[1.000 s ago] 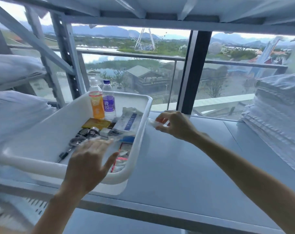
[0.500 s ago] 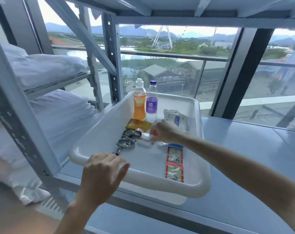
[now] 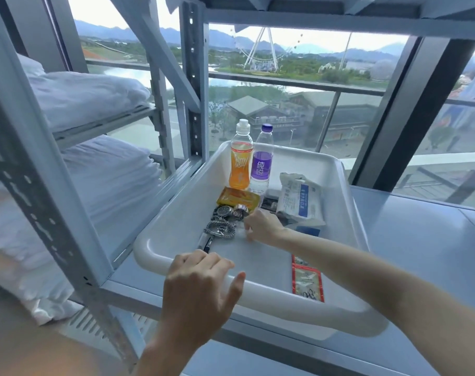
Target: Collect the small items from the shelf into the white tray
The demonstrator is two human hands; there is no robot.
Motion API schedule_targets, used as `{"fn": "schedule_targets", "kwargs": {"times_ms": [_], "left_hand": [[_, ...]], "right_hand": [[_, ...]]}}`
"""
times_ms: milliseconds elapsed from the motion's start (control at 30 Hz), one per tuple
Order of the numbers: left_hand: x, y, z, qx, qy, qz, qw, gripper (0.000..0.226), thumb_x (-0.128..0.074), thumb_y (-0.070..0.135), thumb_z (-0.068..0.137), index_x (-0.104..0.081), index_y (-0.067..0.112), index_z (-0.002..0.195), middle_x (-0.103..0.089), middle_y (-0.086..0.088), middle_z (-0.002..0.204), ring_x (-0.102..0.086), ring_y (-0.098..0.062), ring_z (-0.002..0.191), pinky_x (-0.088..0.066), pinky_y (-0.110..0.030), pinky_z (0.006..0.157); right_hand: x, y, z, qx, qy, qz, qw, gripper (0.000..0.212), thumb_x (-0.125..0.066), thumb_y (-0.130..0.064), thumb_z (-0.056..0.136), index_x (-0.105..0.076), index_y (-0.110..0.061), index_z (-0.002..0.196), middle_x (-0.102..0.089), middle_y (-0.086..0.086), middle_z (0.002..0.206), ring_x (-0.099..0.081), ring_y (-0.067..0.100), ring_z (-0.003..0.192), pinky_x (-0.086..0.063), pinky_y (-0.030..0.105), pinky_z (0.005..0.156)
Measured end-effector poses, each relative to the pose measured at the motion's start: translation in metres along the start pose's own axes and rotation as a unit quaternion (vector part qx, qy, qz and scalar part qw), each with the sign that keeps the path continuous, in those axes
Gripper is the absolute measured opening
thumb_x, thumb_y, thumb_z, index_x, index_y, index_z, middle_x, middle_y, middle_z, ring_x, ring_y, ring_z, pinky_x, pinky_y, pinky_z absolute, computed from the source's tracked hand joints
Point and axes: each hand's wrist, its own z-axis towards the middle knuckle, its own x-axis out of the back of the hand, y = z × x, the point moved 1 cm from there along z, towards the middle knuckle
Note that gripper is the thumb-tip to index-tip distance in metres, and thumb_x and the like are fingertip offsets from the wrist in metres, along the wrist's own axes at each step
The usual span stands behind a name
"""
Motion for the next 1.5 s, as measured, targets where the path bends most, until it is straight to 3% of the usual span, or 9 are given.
{"fn": "schedule_targets", "kwargs": {"times_ms": [200, 467, 567, 800, 1000, 1100, 1200, 1400, 1500], "left_hand": [[0.000, -0.003, -0.001, -0.004, -0.009, 0.000, 1.000, 0.043, -0.035, 0.048, 0.087, -0.071, 0.026, 0.079, -0.068, 0.012, 0.074, -0.063, -0.015, 0.071, -0.043, -0.032, 0.068], [0.001, 0.028, 0.010, -0.038, -0.035, -0.021, 0.998, 0.048, -0.035, 0.052, 0.085, -0.074, 0.023, 0.080, -0.070, 0.010, 0.073, -0.065, -0.016, 0.065, -0.051, -0.032, 0.062], [-0.003, 0.067, 0.020, -0.080, -0.052, -0.048, 0.994, 0.051, -0.035, 0.055, 0.085, -0.073, 0.022, 0.096, -0.072, 0.007, 0.089, -0.067, -0.016, 0.077, -0.053, -0.034, 0.067], [-0.024, 0.182, 0.039, -0.195, -0.055, -0.119, 0.972, 0.055, -0.036, 0.054, 0.082, -0.066, 0.020, 0.113, -0.067, -0.002, 0.113, -0.063, -0.023, 0.106, -0.053, -0.040, 0.084], [-0.083, 0.300, 0.036, -0.290, -0.114, -0.168, 0.935, 0.054, -0.040, 0.055, 0.084, -0.061, 0.021, 0.122, -0.062, -0.001, 0.125, -0.056, -0.020, 0.119, -0.045, -0.034, 0.097], [-0.135, 0.344, 0.028, -0.294, -0.215, -0.140, 0.921, 0.063, -0.030, 0.057, 0.091, -0.028, 0.023, 0.145, -0.026, -0.001, 0.154, -0.019, -0.017, 0.142, -0.014, -0.035, 0.116], [-0.180, 0.371, 0.011, -0.278, -0.242, -0.106, 0.923, 0.067, -0.024, 0.059, 0.091, -0.015, 0.025, 0.148, -0.008, 0.000, 0.158, -0.003, -0.017, 0.145, -0.002, -0.039, 0.118], [-0.206, 0.397, -0.001, -0.232, -0.223, -0.101, 0.941, 0.065, -0.030, 0.057, 0.084, -0.044, 0.023, 0.138, -0.038, -0.003, 0.148, -0.028, -0.021, 0.140, -0.016, -0.043, 0.116], [-0.215, 0.398, -0.003, -0.235, -0.238, -0.111, 0.936, 0.068, -0.024, 0.059, 0.084, -0.029, 0.026, 0.145, -0.022, 0.002, 0.155, -0.011, -0.016, 0.145, 0.001, -0.038, 0.117]], "right_hand": [[0.004, 0.000, 0.002, 0.002, -0.004, 0.034, 0.999, 0.032, -0.072, -0.016, 0.080, -0.057, -0.006, 0.106, -0.066, 0.013, 0.098, -0.063, 0.029, 0.090, -0.051, 0.038, 0.075], [0.065, 0.035, -0.036, 0.084, 0.083, 0.003, 0.993, 0.014, -0.067, -0.015, 0.083, -0.062, -0.008, 0.093, -0.064, 0.005, 0.087, -0.055, 0.019, 0.069, -0.033, 0.019, 0.048], [0.087, 0.073, -0.080, 0.069, 0.135, 0.035, 0.988, 0.016, -0.069, -0.016, 0.083, -0.065, -0.009, 0.097, -0.067, 0.006, 0.095, -0.063, 0.020, 0.079, -0.052, 0.030, 0.065], [0.098, 0.202, -0.227, -0.101, 0.211, 0.076, 0.969, 0.014, -0.069, -0.017, 0.083, -0.067, -0.013, 0.096, -0.065, 0.001, 0.097, -0.058, 0.012, 0.081, -0.049, 0.029, 0.075], [0.077, 0.293, -0.343, -0.239, 0.144, 0.074, 0.957, 0.013, -0.068, -0.015, 0.083, -0.070, -0.015, 0.096, -0.064, 0.005, 0.096, -0.062, 0.021, 0.091, -0.049, 0.035, 0.082], [0.059, 0.326, -0.386, -0.290, 0.088, 0.089, 0.949, 0.018, -0.067, -0.016, 0.083, -0.069, -0.014, 0.101, -0.062, 0.006, 0.103, -0.061, 0.019, 0.097, -0.048, 0.034, 0.088], [0.034, 0.350, -0.415, -0.311, 0.010, 0.098, 0.945, 0.029, -0.068, -0.023, 0.083, -0.065, -0.014, 0.111, -0.058, 0.006, 0.115, -0.058, 0.019, 0.106, -0.044, 0.032, 0.092], [0.008, 0.387, -0.428, -0.278, -0.032, 0.119, 0.953, 0.040, -0.073, -0.028, 0.077, -0.061, -0.016, 0.113, -0.055, 0.002, 0.121, -0.053, 0.019, 0.110, -0.044, 0.032, 0.093], [0.003, 0.398, -0.424, -0.258, -0.022, 0.126, 0.958, 0.038, -0.073, -0.027, 0.074, -0.061, -0.017, 0.109, -0.055, 0.001, 0.119, -0.054, 0.018, 0.108, -0.045, 0.032, 0.090]]}}
